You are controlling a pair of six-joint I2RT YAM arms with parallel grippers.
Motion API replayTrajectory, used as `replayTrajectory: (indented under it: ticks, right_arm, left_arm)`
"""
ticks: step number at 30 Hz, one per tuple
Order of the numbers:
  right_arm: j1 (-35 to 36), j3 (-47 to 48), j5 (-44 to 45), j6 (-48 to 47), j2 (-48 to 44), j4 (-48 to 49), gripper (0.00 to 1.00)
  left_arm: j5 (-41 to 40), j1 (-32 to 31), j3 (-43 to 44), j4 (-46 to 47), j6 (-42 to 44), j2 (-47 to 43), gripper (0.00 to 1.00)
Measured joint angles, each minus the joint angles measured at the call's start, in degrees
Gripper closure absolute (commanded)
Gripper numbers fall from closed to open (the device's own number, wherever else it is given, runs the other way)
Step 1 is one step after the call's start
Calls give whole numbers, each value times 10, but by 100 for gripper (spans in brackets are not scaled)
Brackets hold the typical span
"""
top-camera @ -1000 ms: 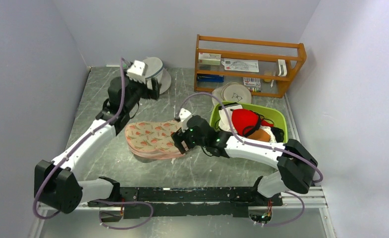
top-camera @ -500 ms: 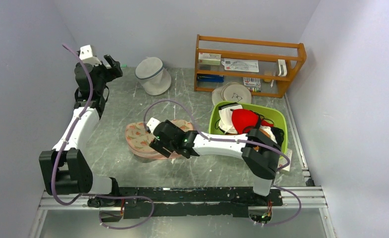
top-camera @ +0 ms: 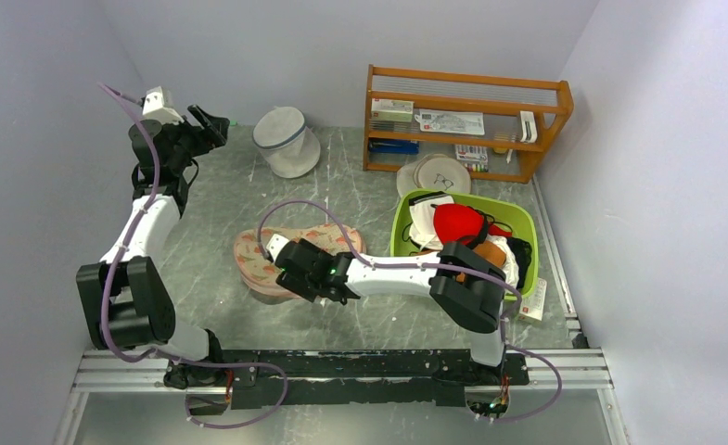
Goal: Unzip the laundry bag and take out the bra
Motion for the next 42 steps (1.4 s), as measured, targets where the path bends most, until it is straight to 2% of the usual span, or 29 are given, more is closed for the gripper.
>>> replayTrajectory:
  ticks: [8,15,25,34,37,39,42]
  right_arm:
    - [2,0,33,15,-9,1,76]
    - [2,-1,40,35,-38,4,84]
    - [-12,-1,105,28,-66,42,84]
    - [-106,6,127,-39,-27,176,82]
    - [-136,25,123,-69,10,233,75]
    - [-154,51,122,-90,48,268,61]
    - [-173,116,133,-125,121,296,44]
  left_arm:
    - [37,-10,0,5,-4,13,10]
    - [41,-38,0,3,20,14,10]
    - [43,-42,0,1,31,14,11]
    - [45,-41,2,-4,35,17,11]
    - [46,-39,2,-7,35,19,11]
    - [49,-37,2,-8,35,21,11]
    - [51,-36,2,-8,35,21,12]
